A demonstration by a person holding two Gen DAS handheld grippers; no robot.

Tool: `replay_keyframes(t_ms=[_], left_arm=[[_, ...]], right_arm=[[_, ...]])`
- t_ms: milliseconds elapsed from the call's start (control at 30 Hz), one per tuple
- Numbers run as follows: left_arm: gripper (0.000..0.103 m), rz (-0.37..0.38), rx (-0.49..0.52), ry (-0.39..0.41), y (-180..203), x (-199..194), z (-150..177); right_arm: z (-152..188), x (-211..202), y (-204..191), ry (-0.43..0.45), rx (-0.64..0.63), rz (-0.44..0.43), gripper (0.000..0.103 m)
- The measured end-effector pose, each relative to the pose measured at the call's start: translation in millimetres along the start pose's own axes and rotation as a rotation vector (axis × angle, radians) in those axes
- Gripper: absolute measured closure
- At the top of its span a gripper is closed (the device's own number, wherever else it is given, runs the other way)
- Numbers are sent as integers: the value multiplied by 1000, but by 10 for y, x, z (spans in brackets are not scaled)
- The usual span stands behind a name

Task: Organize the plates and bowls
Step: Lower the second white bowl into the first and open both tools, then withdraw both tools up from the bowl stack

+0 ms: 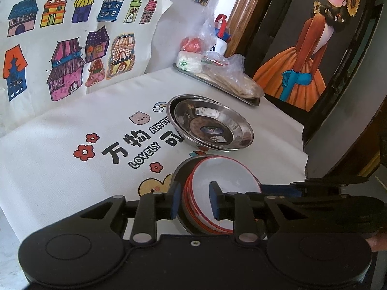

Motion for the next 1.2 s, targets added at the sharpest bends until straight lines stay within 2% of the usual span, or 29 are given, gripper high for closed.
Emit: replay_keyframes(t_ms=[200, 267, 300, 367, 533, 733, 967, 1200], left_arm=[[69, 2, -6, 22, -2, -41, -14], [64, 2, -10, 37, -11, -72, -23], [60, 1, -12, 45, -20, -88, -30], [51, -6, -15, 68, -38, -142, -45], [33, -30, -26, 130, -123, -296, -75], [15, -53, -43, 180, -216, -415, -38], [2, -72, -65, 206, -303, -459, 73], [1, -89, -92, 197, -364, -434, 218]], right_arm=[[-5, -131, 49, 64, 34, -17, 53], [-2, -184, 68, 89, 50, -24, 45], [1, -213, 77, 103, 58, -27, 43], [7, -272, 93, 131, 69, -34, 32], [66, -426, 139, 194, 107, -53, 17], [181, -565, 146, 253, 125, -50, 4], [332, -606, 175, 256, 150, -52, 0], [485, -579, 201, 227, 160, -49, 0]])
Point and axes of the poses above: each gripper's, at about its wrist camera, not at the fingertips, and x roughly the way its jaws point, y to its right, z to its underside, the point moved 9 cm from there along x, roughly the way its jaws point, and after that the axes turned 8 degrees about -y, right-handed, at the moved point
